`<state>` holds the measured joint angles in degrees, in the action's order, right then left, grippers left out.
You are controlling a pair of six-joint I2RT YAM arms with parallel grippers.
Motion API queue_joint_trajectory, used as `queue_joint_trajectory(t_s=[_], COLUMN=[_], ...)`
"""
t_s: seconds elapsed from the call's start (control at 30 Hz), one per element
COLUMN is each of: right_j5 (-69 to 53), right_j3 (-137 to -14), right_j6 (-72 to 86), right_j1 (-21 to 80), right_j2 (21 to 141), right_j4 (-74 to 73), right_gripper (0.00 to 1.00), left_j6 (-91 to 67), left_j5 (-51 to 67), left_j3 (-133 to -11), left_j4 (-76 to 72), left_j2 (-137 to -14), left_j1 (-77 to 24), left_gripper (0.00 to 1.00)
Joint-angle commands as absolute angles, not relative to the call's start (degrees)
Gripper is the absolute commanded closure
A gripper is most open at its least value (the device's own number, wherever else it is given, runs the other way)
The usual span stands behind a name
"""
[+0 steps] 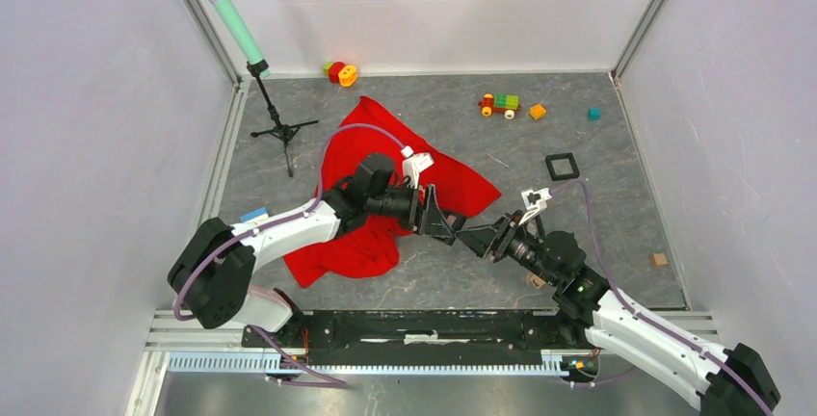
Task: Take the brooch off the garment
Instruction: Open the brooch box.
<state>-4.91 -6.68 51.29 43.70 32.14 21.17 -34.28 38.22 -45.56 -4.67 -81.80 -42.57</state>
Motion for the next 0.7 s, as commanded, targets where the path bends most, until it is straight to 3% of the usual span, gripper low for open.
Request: queue_joint_trajectory(t_s=[0.0,0.67], right_j5=[-3.4,-1.4], right_j3=[-7.7,-9.4], right_j6=[51.6,50.7], right_j1=[43.6,43.6], right_j2=[31.4,33.6], right_j4=[23.9,21.6], right_gripper=[0.40,0.40], left_j6=[-34.7,-35.1], left_j5=[41.0,41.9], left_j3=[-46.1,-45.5], left_j4=[-5.7,-6.5], left_j2=[-79.6,-79.1], left_j1=[-42.8,-42.8], left_gripper=[0.66,0.68])
